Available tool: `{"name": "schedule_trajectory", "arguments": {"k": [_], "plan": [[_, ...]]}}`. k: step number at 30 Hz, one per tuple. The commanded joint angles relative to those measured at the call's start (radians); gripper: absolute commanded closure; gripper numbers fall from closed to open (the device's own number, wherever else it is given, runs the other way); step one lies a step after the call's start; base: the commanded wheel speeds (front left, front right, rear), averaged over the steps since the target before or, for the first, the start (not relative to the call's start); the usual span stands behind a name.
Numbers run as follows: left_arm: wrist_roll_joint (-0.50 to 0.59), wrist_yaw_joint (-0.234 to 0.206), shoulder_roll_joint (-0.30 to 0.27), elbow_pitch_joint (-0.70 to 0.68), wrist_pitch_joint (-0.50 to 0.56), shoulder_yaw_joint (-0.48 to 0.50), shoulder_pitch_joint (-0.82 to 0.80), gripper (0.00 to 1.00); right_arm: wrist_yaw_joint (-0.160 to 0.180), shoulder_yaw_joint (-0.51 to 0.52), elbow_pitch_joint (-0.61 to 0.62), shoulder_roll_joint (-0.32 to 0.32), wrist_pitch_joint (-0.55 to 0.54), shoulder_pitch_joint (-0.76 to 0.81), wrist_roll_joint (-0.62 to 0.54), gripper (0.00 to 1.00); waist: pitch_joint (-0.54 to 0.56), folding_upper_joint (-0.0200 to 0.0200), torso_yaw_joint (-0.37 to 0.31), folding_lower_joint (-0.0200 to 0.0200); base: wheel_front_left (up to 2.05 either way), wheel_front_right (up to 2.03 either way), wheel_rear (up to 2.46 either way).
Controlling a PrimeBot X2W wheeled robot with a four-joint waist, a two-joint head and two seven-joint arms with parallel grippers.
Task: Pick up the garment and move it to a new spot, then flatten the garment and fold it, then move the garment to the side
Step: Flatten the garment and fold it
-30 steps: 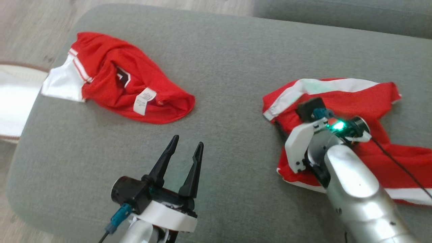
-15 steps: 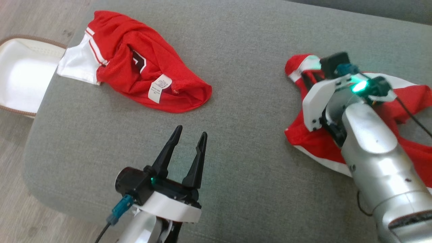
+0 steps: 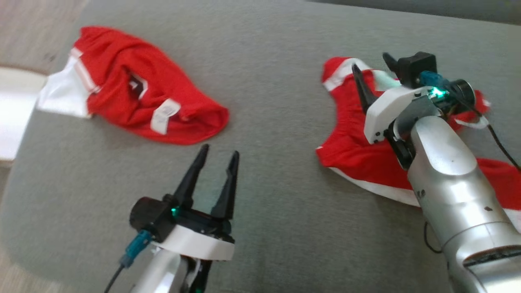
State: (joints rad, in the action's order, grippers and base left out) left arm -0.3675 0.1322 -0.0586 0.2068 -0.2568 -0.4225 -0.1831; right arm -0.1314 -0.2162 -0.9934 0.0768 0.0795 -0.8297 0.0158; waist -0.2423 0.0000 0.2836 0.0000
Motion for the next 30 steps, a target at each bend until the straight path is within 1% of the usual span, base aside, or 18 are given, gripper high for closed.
{"name": "schedule_trajectory", "arguments": {"k": [1, 2, 3, 6, 8, 12, 15, 17, 21, 25, 27, 30], "plan": [[0.010, -0.002, -0.012, -0.036, -0.005, 0.040, -0.017, 0.00, 0.001, -0.015, 0.047, -0.024, 0.031, 0.001, 0.016, 0.00, 0.030, 0.0000, -0.052, 0.0000, 0.00, 0.00, 0.00], [0.016, -0.002, -0.020, -0.040, -0.005, 0.053, -0.008, 0.00, 0.001, -0.046, 0.105, -0.026, 0.088, 0.044, 0.084, 0.00, 0.049, 0.0000, -0.094, 0.0000, 0.00, 0.00, 0.00], [0.016, -0.002, -0.020, -0.040, -0.005, 0.053, -0.008, 0.00, 0.001, -0.046, 0.105, -0.026, 0.088, 0.044, 0.084, 0.00, 0.049, 0.0000, -0.094, 0.0000, 0.00, 0.00, 0.00], [0.024, -0.002, -0.032, -0.047, -0.005, 0.070, 0.002, 0.00, 0.001, -0.074, 0.218, -0.026, 0.142, 0.124, 0.151, 0.00, 0.071, 0.0000, -0.154, 0.0000, 0.00, 0.00, 0.00], [0.030, -0.002, -0.038, -0.054, -0.005, 0.083, 0.006, 0.00, 0.001, -0.063, 0.299, -0.026, 0.162, 0.190, 0.156, 0.00, 0.083, 0.0000, -0.191, 0.0000, 0.00, 0.00, 0.00], [0.036, -0.002, -0.041, -0.067, -0.005, 0.108, 0.022, 0.00, 0.001, 0.007, 0.475, -0.026, 0.178, 0.357, 0.130, 0.00, 0.103, 0.0000, -0.254, 0.0000, 0.00, 0.00, 0.00], [0.040, -0.002, -0.041, -0.072, -0.005, 0.117, 0.033, 0.00, 0.001, 0.079, 0.603, -0.026, 0.181, 0.497, 0.122, 0.00, 0.116, 0.0000, -0.284, 0.0000, 0.00, 0.00, 0.00], [0.042, -0.002, -0.041, -0.072, -0.005, 0.122, 0.039, 0.00, 0.001, 0.122, 0.666, -0.026, 0.181, 0.588, 0.129, 0.00, 0.123, 0.0000, -0.298, 0.0000, 0.00, 0.00, 0.00], [0.044, -0.002, -0.043, -0.071, -0.005, 0.126, 0.042, 0.00, 0.001, 0.188, 0.723, -0.026, 0.182, 0.715, 0.114, 0.00, 0.124, 0.0000, -0.314, 0.0000, 0.00, 0.00, 0.00], [0.052, -0.002, -0.064, -0.053, -0.005, 0.110, 0.032, 0.00, 0.001, 0.207, 0.748, -0.026, 0.177, 0.742, 0.125, 0.00, 0.111, 0.0000, -0.331, 0.0000, 0.00, 0.00, 0.00], [0.061, -0.002, -0.083, -0.032, -0.005, 0.085, 0.022, 0.00, 0.001, 0.206, 0.757, -0.026, 0.171, 0.735, 0.129, 0.00, 0.103, 0.0000, -0.338, 0.0000, 0.00, 0.00, 0.00], [0.082, -0.002, -0.128, 0.023, -0.005, 0.006, -0.010, 0.00, 0.001, 0.202, 0.767, -0.026, 0.166, 0.723, 0.132, 0.00, 0.088, 0.0000, -0.348, 0.0000, 0.00, 0.00, 0.00]]}}
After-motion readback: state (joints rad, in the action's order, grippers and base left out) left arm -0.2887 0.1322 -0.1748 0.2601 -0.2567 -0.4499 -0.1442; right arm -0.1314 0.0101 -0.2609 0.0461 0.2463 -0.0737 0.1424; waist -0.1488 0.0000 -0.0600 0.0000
